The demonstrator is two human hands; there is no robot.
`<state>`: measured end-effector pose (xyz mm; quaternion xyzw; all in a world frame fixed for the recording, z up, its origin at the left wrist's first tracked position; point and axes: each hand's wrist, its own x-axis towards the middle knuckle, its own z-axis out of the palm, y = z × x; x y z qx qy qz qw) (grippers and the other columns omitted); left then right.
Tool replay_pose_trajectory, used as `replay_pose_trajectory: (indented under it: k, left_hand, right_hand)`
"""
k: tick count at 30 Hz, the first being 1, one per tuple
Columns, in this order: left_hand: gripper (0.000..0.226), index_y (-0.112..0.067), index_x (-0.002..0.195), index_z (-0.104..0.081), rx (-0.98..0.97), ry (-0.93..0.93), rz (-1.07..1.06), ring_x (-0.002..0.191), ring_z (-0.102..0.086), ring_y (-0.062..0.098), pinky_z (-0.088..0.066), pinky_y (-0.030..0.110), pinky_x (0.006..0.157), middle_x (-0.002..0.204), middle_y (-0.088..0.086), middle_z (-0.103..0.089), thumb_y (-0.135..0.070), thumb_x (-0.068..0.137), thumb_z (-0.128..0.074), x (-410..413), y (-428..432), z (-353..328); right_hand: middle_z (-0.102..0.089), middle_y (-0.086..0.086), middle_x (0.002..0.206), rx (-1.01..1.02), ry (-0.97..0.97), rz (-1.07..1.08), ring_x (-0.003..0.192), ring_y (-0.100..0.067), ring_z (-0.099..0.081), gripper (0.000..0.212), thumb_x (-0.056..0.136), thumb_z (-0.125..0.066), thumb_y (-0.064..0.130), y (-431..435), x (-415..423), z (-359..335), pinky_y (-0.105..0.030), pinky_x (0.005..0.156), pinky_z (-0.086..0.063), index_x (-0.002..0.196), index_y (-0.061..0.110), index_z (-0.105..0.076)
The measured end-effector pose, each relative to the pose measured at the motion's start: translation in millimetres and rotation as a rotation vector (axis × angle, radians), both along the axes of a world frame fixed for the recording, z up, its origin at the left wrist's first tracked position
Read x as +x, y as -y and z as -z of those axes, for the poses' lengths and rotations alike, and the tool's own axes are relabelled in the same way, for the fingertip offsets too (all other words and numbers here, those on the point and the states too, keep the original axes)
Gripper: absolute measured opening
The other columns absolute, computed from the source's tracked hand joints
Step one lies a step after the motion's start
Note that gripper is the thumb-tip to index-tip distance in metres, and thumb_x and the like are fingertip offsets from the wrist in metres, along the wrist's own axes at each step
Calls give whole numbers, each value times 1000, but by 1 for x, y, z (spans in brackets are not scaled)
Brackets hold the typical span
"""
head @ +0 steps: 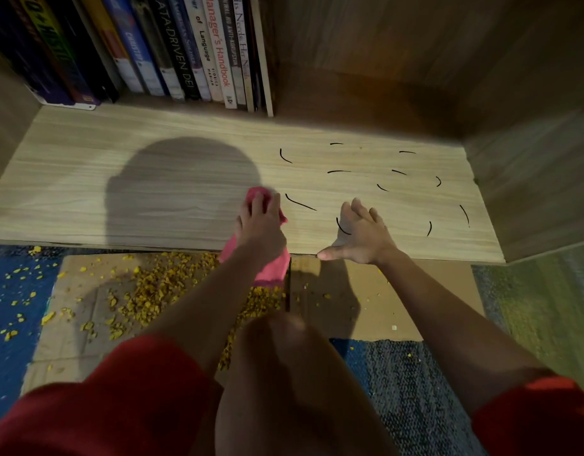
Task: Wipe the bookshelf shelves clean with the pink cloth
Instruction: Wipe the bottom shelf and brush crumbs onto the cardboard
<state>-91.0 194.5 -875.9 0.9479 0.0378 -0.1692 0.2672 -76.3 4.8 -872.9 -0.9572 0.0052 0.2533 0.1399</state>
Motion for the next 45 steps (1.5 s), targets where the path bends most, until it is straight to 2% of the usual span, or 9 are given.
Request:
replay_pose_trajectory:
  k: [5, 12, 17, 24, 29, 33, 36, 43, 45]
  left_hand:
    - [57, -21, 150, -14, 90, 86, 1, 143, -6, 27, -11, 48, 115, 157, 1, -5, -30, 98, -37, 0, -8, 15]
    - [61, -10, 147, -26, -13, 160, -31, 138, -18, 31, -16, 38, 116, 155, 7, -18, -9, 90, -47, 25, -5, 17]
    - [65, -13, 143, -37, -37, 237, 226, 134, -31, 25, -26, 33, 113, 150, 1, -32, -10, 82, -59, 7, -32, 21]
    - [63, -8, 144, -34, -38, 231, 147, 139, -28, 26, -21, 30, 116, 152, 7, -29, 3, 82, -47, 51, -25, 20]
    - [65, -14, 142, -39, -77, 245, 355, 136, -33, 19, -20, 16, 107, 150, 1, -34, 9, 81, -46, 34, -32, 11]
    - [67, -20, 141, -41, 25, 243, 338, 133, -38, 23, -28, 29, 110, 148, 0, -38, 6, 80, -49, 45, -43, 10]
    - [69, -21, 142, -39, 29, 218, 271, 135, -33, 22, -26, 30, 112, 150, -4, -34, 5, 79, -48, 56, -21, 10]
    - [60, -21, 142, -40, 35, 203, 432, 134, -34, 19, -28, 31, 111, 150, -8, -32, -10, 83, -40, 36, -21, 11]
    - [67, -25, 143, -37, 64, 207, 388, 136, -32, 18, -27, 34, 112, 151, -11, -31, 0, 81, -44, 50, -19, 13]
  right_hand:
    - [6, 0, 158, 35, 37, 20, 143, -32, 12, 122, 63, -77, 56, 2, -1, 5, -44, 118, -3, 151, 19, -1]
    - [5, 1, 158, 44, 46, 35, 144, -31, 12, 123, 61, -79, 55, 2, 1, 4, -41, 118, -5, 151, 21, -3]
    - [6, 3, 158, 68, 35, 53, 144, -29, 12, 124, 59, -80, 56, 3, 1, 5, -42, 118, -5, 151, 23, -4]
    - [4, 3, 158, 56, 35, 58, 144, -30, 11, 127, 55, -82, 56, 2, 4, 5, -43, 118, -5, 151, 22, -6]
    - [4, 2, 158, 71, 37, 63, 144, -31, 11, 127, 55, -82, 55, 2, 3, 4, -44, 118, -6, 151, 22, -6]
    - [3, 3, 158, 69, 42, 67, 144, -31, 10, 128, 54, -83, 55, 2, 4, 5, -43, 118, -6, 151, 21, -7]
    - [2, 3, 158, 76, 42, 75, 144, -31, 10, 127, 54, -83, 54, 1, 4, 5, -42, 118, -6, 151, 21, -7]
    - [3, 3, 158, 89, 35, 85, 144, -30, 11, 126, 55, -84, 52, 1, 3, 3, -43, 118, -6, 151, 21, -7]
    - [3, 4, 158, 81, 32, 85, 144, -30, 11, 126, 55, -83, 52, 2, 3, 3, -44, 118, -6, 151, 21, -7]
